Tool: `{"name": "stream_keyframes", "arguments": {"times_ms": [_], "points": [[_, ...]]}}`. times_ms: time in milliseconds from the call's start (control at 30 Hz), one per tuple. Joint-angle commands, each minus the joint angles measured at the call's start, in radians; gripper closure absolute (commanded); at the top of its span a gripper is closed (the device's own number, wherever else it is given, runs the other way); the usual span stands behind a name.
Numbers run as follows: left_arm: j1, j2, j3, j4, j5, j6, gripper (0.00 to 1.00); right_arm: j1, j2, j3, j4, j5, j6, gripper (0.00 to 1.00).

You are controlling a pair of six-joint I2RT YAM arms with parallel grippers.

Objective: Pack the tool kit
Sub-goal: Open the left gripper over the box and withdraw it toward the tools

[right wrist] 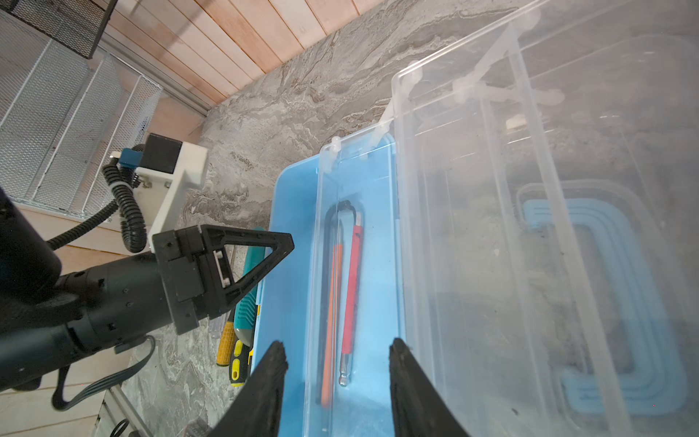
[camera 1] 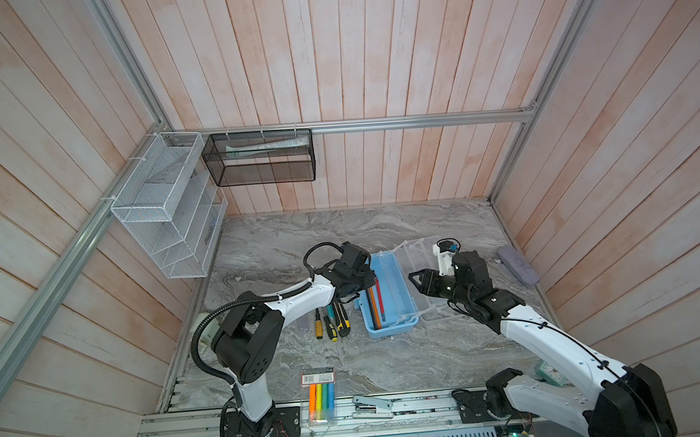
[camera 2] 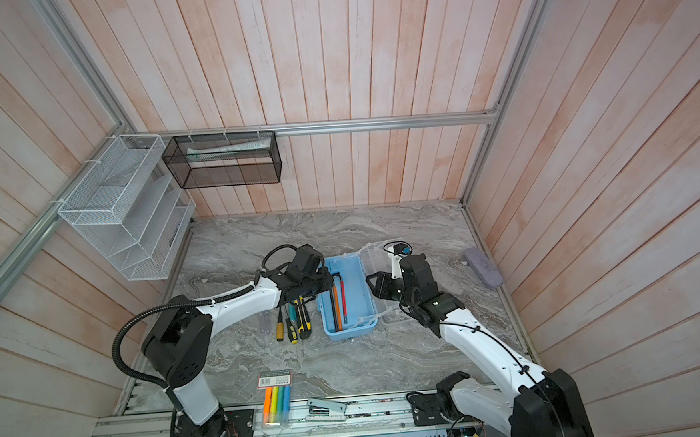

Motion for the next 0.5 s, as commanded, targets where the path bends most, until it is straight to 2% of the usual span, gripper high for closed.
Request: {"name": "stream_keyframes", "arguments": {"times_ms": [0,133,333,467], "points": [[-0.001,-0.022,0.022,0.017,-0.004,0.017,0.69,-0.004,-0.009,0.017,-0.036,-0.006,-0.015,0.55],[-0.001,-0.11,-0.026,0.005,-0.035,0.049,0.66,-0.004,-0.039,0.033,-0.061,-0.016,-0.026,0.55],[0.011,-0.288,-0.117,-0.078,-0.137,0.082,0.61,0.005,-0.083,0.045,-0.083,-0.033,-0.039,0.46],[0.044,-0.384,-0.175,-0.126,-0.159,0.09,0.59,0.041,-0.091,0.049,-0.091,-0.025,-0.033,0.44]]}}
